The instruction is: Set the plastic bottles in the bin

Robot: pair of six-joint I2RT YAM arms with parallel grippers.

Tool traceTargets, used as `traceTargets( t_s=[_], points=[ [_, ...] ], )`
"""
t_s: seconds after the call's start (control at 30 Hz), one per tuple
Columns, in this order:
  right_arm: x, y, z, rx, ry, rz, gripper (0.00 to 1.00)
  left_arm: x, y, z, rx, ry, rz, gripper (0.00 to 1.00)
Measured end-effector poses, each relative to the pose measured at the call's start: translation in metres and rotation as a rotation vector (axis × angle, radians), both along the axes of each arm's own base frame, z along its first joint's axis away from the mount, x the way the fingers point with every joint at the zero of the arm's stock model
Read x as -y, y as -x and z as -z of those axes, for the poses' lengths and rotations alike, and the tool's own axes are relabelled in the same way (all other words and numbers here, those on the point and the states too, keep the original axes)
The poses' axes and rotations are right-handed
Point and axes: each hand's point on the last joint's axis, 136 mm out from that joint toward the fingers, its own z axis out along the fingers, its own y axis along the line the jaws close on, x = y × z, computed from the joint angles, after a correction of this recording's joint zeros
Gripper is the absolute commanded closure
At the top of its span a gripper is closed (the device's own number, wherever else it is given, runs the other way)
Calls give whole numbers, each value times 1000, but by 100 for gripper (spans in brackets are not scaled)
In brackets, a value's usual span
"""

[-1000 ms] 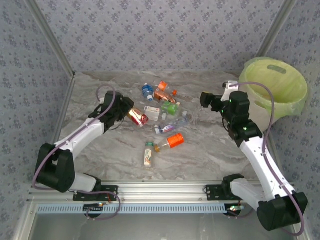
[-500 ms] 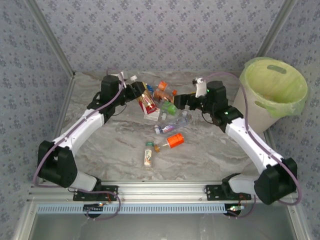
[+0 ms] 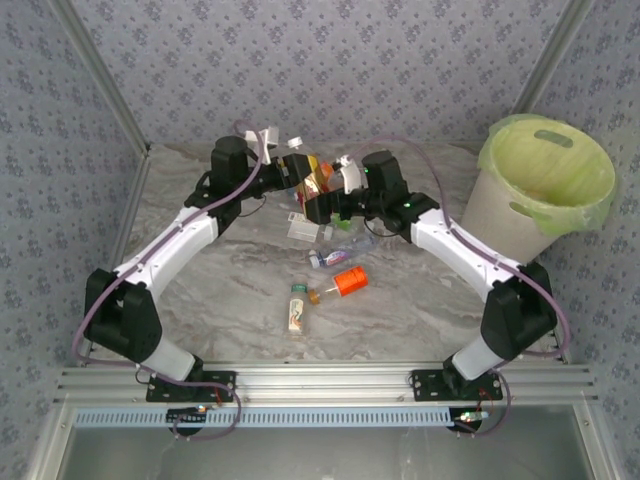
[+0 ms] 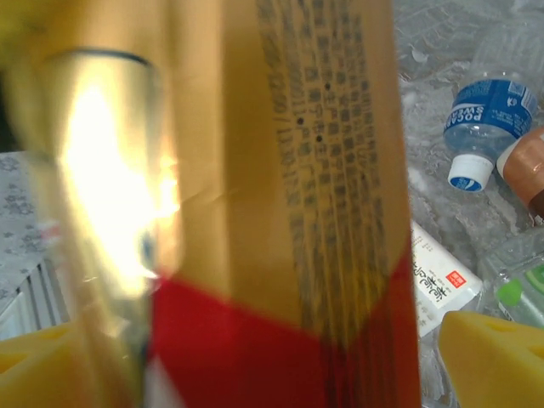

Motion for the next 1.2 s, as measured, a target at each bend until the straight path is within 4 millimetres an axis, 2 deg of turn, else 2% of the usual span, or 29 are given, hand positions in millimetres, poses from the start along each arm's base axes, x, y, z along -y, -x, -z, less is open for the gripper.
traceTargets(
  t_s=[0.07,0.13,0.3,0.37,0.47,0.5,0.7,0.87,1.0,1.2],
  points=[
    [-1,-3,9,-15,13,3,0,5,2,0,-3,15,28,52],
    [-2,-3,14,-25,14,-12,6,8,3,1,-5,25,53,52],
    [-8,4,11,-25,-9,-82,36,15,4,4,-19,34,91,48],
    [-9,5,9,-22,-19,-96,43,15,4,2,-16,37,97,41],
    [-8,7,4,-13,-29,-104,45,16,4,-1,-12,37,100,7],
    [-6,6,1,-4,-31,-100,44,15,3,0,-22,33,92,1],
    [12,4,-2,10,-1,-38,42,13,5,-6,-10,27,67,1],
    [43,-5,1,10,60,59,41,-11,13,-18,45,18,-51,1],
    [84,-13,-8,25,103,182,41,-32,20,-18,87,-15,-149,1],
    [160,-21,-40,98,156,391,40,-48,20,10,69,-83,-225,0]
  ],
)
